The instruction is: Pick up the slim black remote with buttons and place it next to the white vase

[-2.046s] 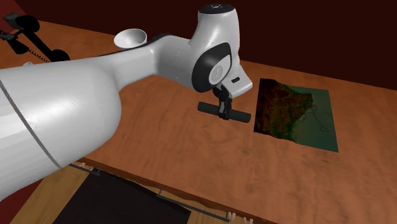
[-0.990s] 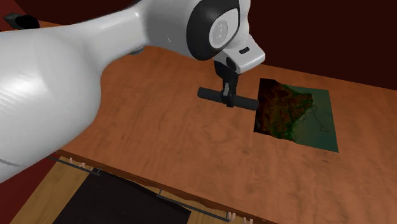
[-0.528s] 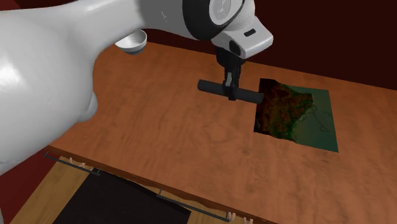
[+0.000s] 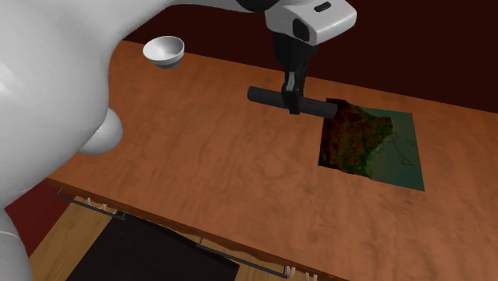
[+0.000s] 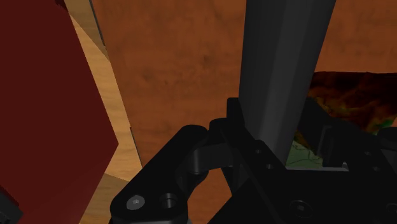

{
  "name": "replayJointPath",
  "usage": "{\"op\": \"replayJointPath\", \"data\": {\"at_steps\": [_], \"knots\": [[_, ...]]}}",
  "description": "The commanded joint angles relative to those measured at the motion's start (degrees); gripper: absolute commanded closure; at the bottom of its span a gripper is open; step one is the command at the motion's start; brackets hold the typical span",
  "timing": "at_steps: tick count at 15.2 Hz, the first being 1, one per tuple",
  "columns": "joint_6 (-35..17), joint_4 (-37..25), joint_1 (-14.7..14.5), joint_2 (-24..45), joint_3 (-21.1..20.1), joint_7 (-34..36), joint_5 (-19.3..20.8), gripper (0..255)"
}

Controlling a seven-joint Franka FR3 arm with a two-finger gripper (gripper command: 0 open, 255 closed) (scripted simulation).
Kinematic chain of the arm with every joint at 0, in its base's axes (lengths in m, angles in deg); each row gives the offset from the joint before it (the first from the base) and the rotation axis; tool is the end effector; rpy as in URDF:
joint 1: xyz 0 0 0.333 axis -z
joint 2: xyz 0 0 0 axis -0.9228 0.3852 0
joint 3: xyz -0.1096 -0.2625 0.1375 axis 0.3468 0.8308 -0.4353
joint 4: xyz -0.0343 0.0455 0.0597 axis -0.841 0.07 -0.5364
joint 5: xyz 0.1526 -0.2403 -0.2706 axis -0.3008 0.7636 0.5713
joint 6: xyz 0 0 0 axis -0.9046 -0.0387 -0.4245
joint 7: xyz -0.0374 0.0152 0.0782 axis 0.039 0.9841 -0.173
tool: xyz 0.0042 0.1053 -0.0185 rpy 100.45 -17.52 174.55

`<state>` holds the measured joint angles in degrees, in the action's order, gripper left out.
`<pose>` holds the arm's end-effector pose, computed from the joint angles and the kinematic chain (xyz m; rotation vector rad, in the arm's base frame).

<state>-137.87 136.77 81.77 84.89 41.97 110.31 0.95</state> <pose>0.6151 -0.2287 0.6255 2.2010 -1.9763 0.2180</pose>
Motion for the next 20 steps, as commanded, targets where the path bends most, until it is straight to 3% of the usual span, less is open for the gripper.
{"op": "replayJointPath", "data": {"at_steps": [1,10,12,14,20], "knots": [[2.01,-3.09,0.11,1.05,0.05,-0.48,-0.1,255],[14.19,-24.38,0.7,9.93,0.37,-2.97,-0.67,255],[9.86,-11.7,-1.56,2.07,-0.1,-0.11,0.2,255],[7.76,-3.93,-3.43,-3.11,-0.76,2.48,0.92,255],[5.43,10.73,-8.19,-13.86,-3.4,10.07,2.3,255]]}}
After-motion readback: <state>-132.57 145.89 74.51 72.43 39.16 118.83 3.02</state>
